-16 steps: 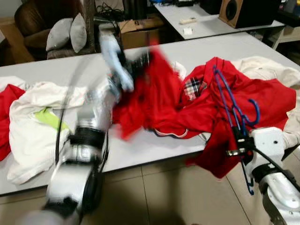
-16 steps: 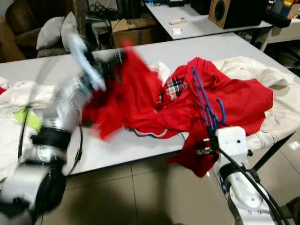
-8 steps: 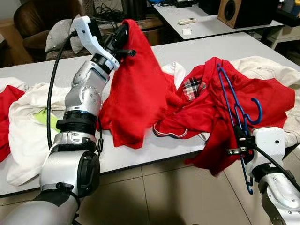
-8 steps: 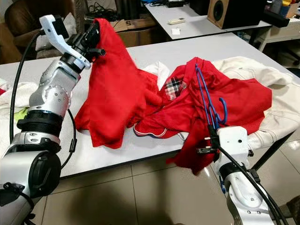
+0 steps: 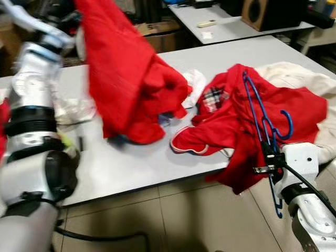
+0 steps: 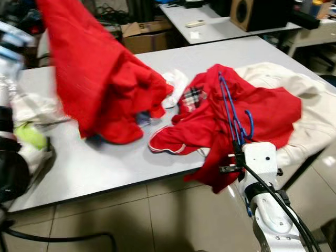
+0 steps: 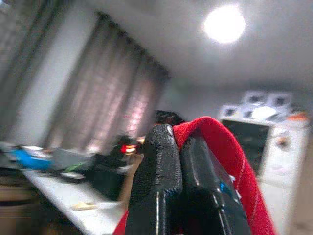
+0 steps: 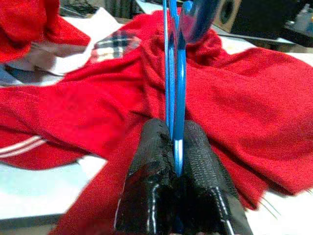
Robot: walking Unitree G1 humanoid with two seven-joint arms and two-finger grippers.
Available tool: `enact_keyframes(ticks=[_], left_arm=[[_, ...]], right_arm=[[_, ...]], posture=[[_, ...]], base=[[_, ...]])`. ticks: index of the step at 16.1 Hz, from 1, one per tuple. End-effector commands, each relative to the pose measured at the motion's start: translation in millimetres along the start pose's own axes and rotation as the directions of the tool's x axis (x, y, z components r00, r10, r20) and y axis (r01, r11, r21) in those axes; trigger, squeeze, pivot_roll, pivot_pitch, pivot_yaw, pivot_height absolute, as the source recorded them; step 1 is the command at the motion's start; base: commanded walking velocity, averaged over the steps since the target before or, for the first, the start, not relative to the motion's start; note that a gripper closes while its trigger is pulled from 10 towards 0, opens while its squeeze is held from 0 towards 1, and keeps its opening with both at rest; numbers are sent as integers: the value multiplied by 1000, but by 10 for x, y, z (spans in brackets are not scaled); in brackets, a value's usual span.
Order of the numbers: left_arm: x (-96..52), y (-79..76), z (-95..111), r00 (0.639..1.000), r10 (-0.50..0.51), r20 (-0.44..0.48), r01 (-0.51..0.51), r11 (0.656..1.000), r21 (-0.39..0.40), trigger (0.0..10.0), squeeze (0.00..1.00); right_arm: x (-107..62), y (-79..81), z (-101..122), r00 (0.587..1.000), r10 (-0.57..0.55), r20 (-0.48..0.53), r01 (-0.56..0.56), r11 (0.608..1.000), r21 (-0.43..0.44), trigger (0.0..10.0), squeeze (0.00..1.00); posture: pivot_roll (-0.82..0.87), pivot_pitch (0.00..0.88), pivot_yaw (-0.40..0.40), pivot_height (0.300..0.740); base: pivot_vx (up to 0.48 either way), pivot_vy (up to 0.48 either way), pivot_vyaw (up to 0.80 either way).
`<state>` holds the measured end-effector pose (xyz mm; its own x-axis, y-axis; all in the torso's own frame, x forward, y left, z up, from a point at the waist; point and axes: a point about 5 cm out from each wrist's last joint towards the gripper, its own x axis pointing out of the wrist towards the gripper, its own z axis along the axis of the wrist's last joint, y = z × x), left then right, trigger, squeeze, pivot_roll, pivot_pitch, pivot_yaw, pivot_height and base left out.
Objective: Hang hanger
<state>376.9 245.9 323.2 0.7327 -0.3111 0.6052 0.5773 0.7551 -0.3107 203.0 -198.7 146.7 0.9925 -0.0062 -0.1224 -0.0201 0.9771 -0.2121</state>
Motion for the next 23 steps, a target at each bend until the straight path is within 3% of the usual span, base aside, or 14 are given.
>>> enact_keyframes(ticks=[1,5,6,7,8,9,13,15,16,17,18,19,20,23], left_arm=[[-126,142,-119,989,89,-119,-76,991,110,0,0],[-631,398,-529,866,183,-466,-31,949,314,0,0],[-950,512,-771,744,263,-614,14,913,408,2784,0],[-1117,610,-847,650,371,-663,23,863,505,10000,0],[-1324,774,-855,509,559,-654,74,729,681,10000,0],[-1470,905,-790,427,691,-583,77,614,785,10000,1000],[-1561,1091,-442,340,857,-387,5,410,912,10000,1000],[-1440,1066,-396,411,825,-388,11,421,907,10000,1000],[-1298,1011,-404,484,775,-406,-31,479,877,10000,1000],[-1088,899,-438,595,666,-450,-86,609,788,10000,722],[-909,767,-492,684,530,-500,-82,738,670,10000,0],[-789,620,-590,727,383,-570,-3,831,556,10000,0],[-718,372,-784,715,170,-678,155,907,392,10000,0],[-888,-27,-1208,572,-91,-815,318,941,117,10000,0]], right_arm=[[6,12,19,1000,-1,13,2,1000,-4,10000,0],[15,56,8,1000,9,11,-9,1000,3,10000,0],[16,68,2,1000,13,9,-13,1000,5,10000,0],[17,73,-2,1000,15,7,-15,1000,6,10000,0],[19,81,-9,1000,19,4,-19,1000,6,10000,0],[23,92,-13,1000,24,2,-24,1000,7,10000,0],[46,128,-13,999,37,4,-37,999,8,10000,0],[48,131,-20,999,36,5,-36,999,11,10000,0],[46,136,-27,999,36,4,-36,999,12,10000,0],[46,143,-31,999,36,4,-36,999,14,10000,0],[49,145,-32,999,35,6,-35,999,15,10000,0],[55,148,-32,999,34,8,-34,999,15,10000,0],[61,154,-29,999,35,10,-35,999,14,10000,0],[71,154,-21,999,33,16,-33,999,17,10000,0]], posture=[[-197,0,108,740],[-188,0,110,740],[-187,0,112,740],[-185,0,110,740],[-182,0,109,740],[-180,0,108,740],[-178,0,118,740],[-177,0,122,740],[-176,0,125,740],[-175,0,128,740],[-174,0,129,740],[-173,0,132,740],[-176,0,136,740],[-173,0,139,740]], base=[[0,0,0],[0,0,0],[0,0,0],[0,0,0],[0,0,0],[0,0,0],[0,0,0],[0,0,0],[0,0,0],[0,0,0],[0,0,0],[0,0,0],[0,0,0],[0,0,0]])
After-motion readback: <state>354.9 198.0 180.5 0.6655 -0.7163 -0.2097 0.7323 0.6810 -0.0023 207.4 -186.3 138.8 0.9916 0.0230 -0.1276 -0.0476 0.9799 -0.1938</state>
